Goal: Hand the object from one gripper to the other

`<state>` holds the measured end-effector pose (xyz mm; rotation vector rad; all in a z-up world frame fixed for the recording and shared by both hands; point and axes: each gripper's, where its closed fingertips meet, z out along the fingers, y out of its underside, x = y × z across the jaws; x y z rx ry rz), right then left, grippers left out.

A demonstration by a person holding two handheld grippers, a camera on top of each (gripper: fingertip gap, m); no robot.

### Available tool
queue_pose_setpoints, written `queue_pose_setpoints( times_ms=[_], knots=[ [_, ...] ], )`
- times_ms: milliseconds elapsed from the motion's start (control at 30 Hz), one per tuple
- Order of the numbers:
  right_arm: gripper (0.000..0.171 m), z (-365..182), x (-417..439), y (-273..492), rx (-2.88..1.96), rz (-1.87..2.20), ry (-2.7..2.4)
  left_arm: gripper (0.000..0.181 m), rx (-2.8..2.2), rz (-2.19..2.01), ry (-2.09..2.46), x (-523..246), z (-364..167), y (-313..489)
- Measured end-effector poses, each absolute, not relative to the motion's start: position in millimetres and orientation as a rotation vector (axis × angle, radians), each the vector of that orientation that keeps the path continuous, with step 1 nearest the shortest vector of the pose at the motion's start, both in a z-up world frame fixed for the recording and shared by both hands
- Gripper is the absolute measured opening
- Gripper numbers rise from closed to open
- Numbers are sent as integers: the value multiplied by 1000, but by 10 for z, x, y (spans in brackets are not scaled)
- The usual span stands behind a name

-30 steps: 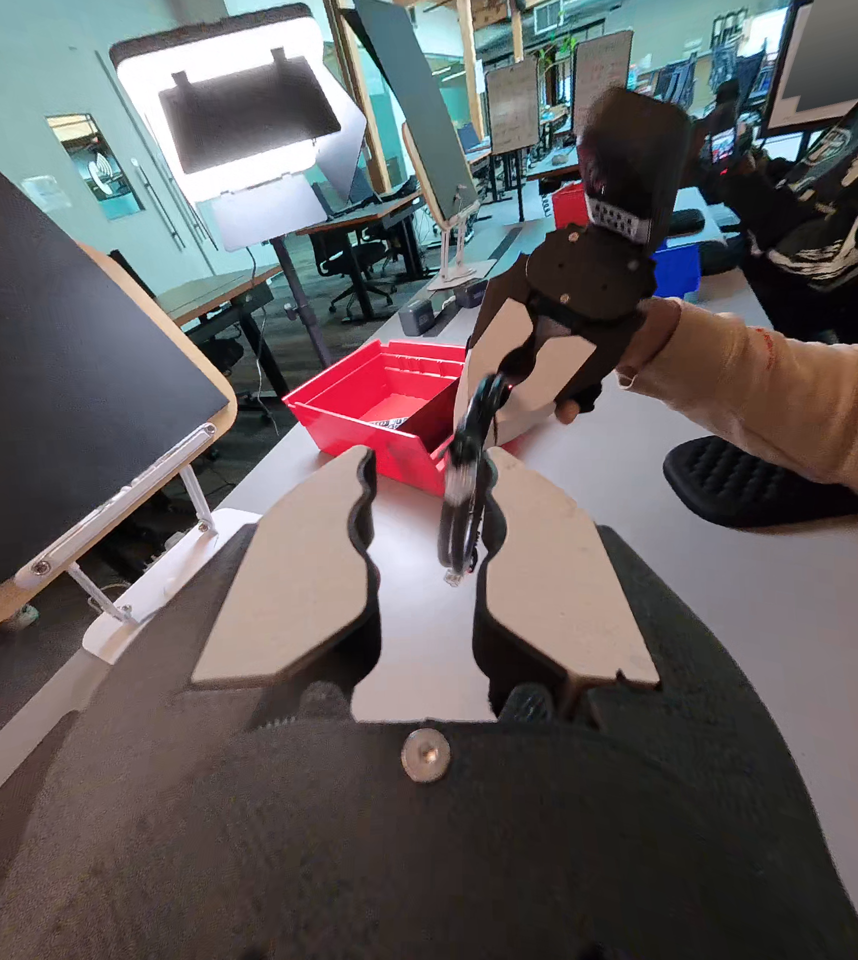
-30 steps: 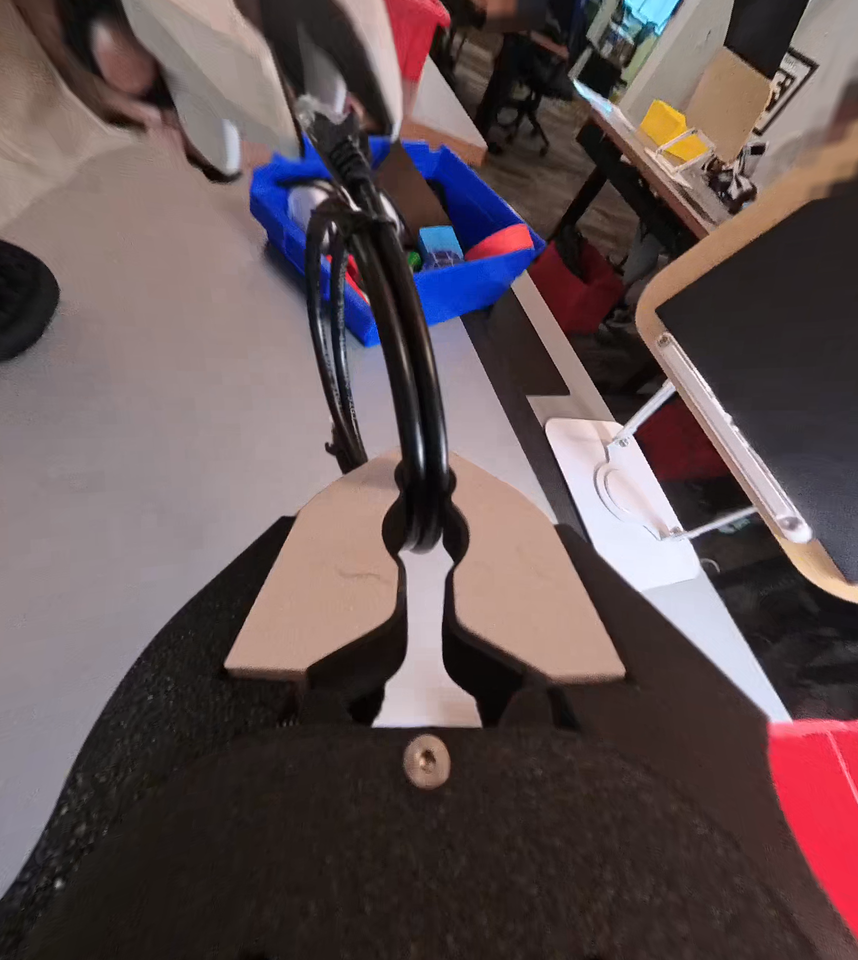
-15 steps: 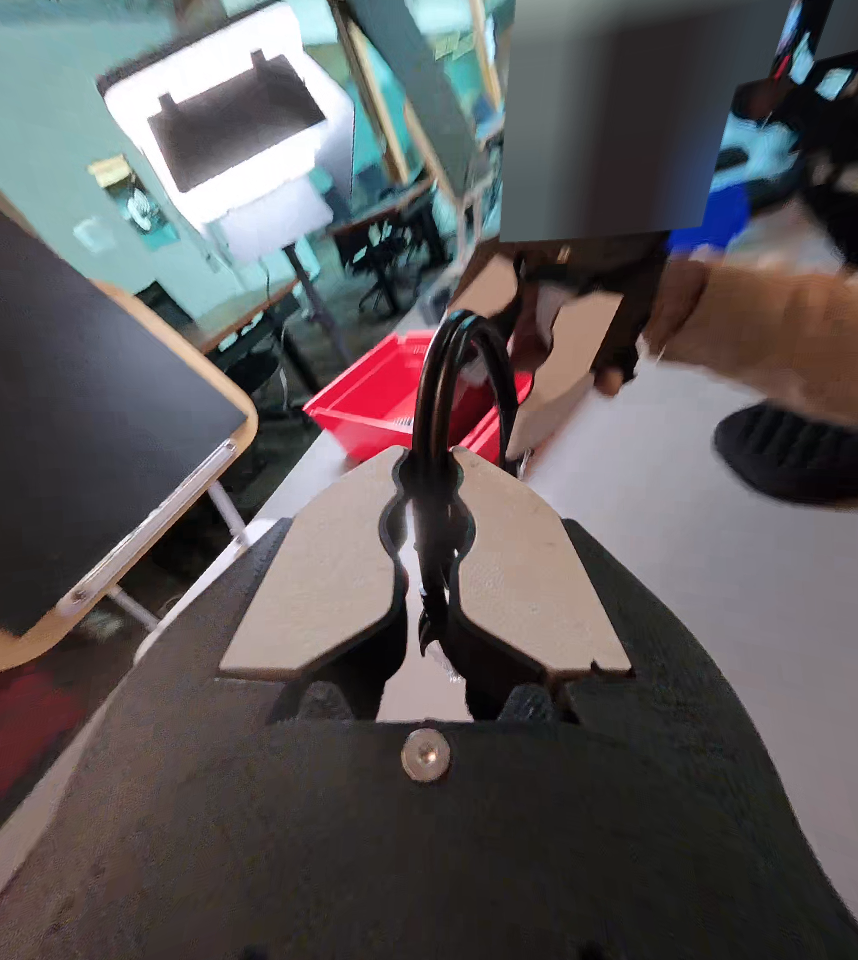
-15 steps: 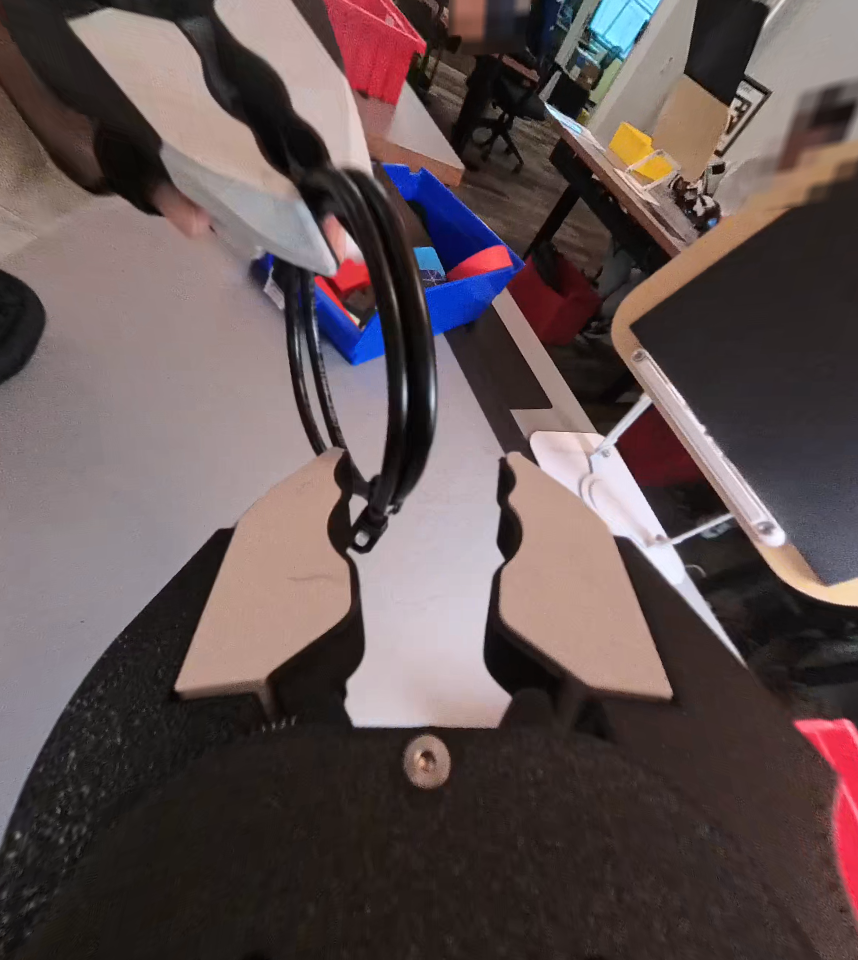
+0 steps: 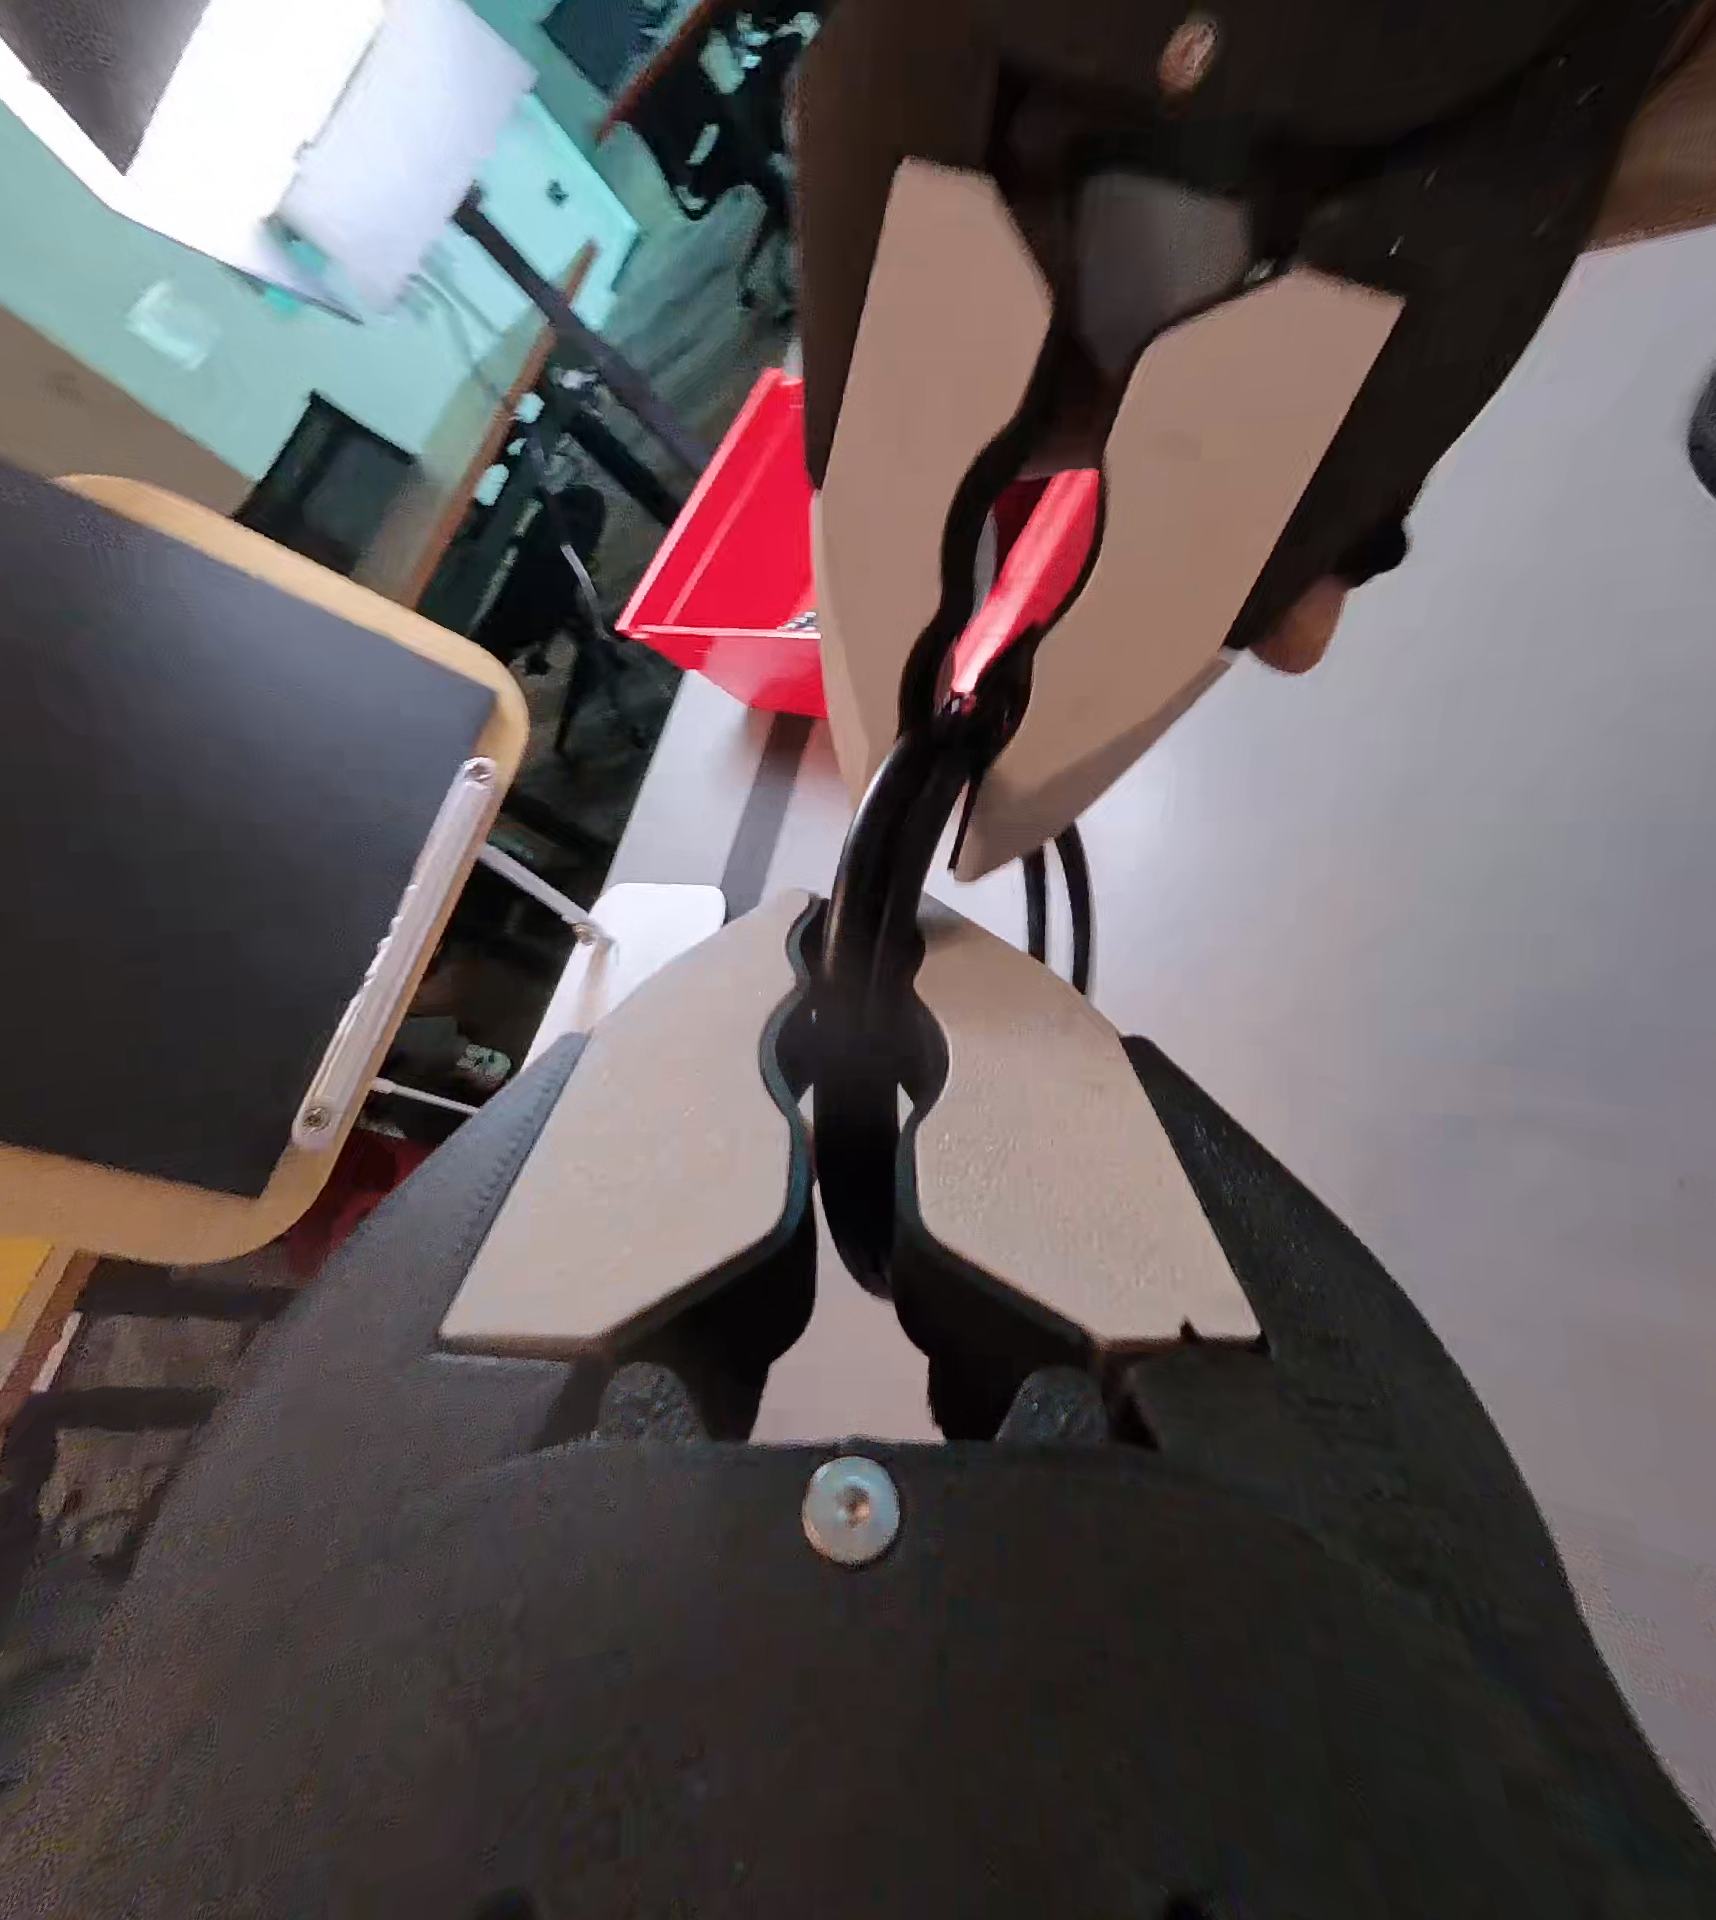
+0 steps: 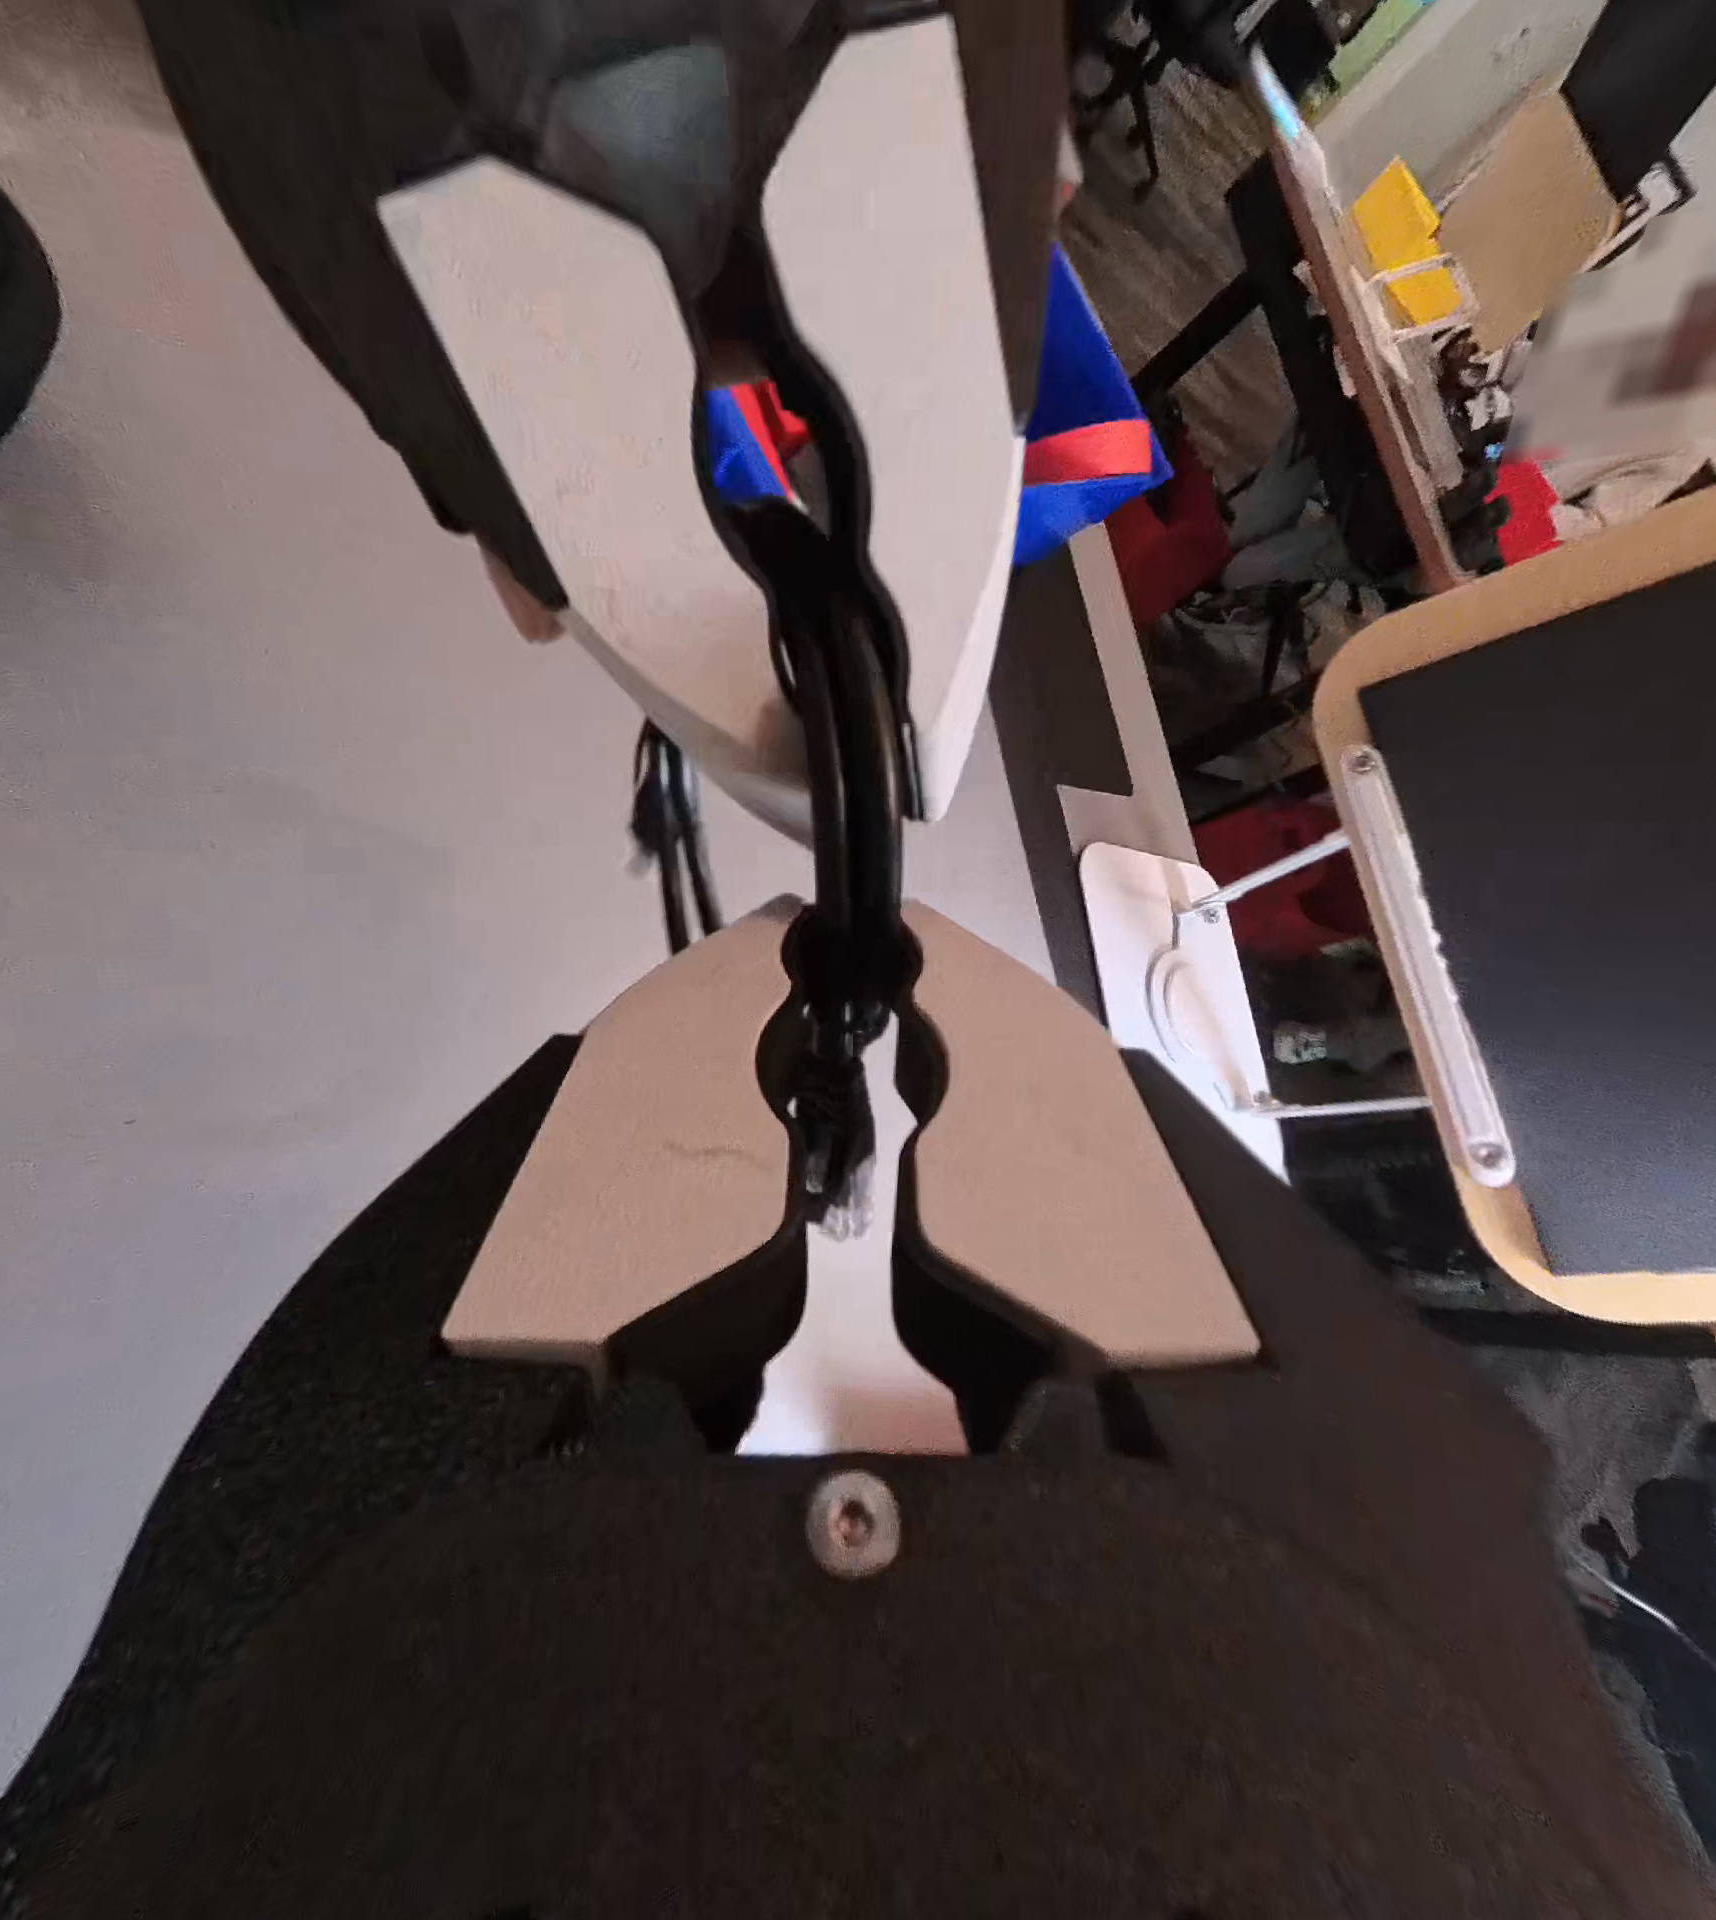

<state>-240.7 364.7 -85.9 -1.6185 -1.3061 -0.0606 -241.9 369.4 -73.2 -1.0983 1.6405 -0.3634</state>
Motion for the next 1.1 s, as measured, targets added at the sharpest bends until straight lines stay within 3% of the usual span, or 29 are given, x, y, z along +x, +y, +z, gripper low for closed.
queue_pose_setpoints(
  times_ms=[67,200,300,367,400,467,667,767,867,1033,1100],
  knots=[
    [17,-615,-2365,3667,-1548,18,-1178,11,-1103,-430,1536,-2459,-541,3744],
    [55,-481,-2081,3755,-1595,219,-998,10,-1043,-727,1234,-2633,-7,3795],
    [42,-503,-2229,3760,-1563,455,-940,10,-1008,-918,1137,-2626,106,3740],
    [5,-472,-2287,3806,-1529,455,-885,10,-1026,-966,1161,-2573,43,3714],
    [5,-484,-2250,3842,-1543,401,-880,11,-1043,-964,1182,-2575,15,3725],
    [5,-471,-2161,3828,-1574,343,-893,31,-1105,-980,1247,-2595,-44,3724],
    [3,-795,-2029,3855,-1736,-114,-1101,47,-1183,-644,1519,-2446,-505,3646],
    [1,-879,-2176,3862,-1698,-274,-1190,14,-1186,-384,1599,-2374,-782,3749],
    [8,-602,-2183,3868,-1590,-224,-1072,13,-1173,-455,1480,-2401,-578,3807],
    [54,-325,-1861,3933,-1611,76,-790,13,-1128,-737,1195,-2601,-88,3906],
    [46,-371,-1973,3918,-1619,285,-756,13,-1108,-876,1178,-2570,-51,3819]
  ],
)
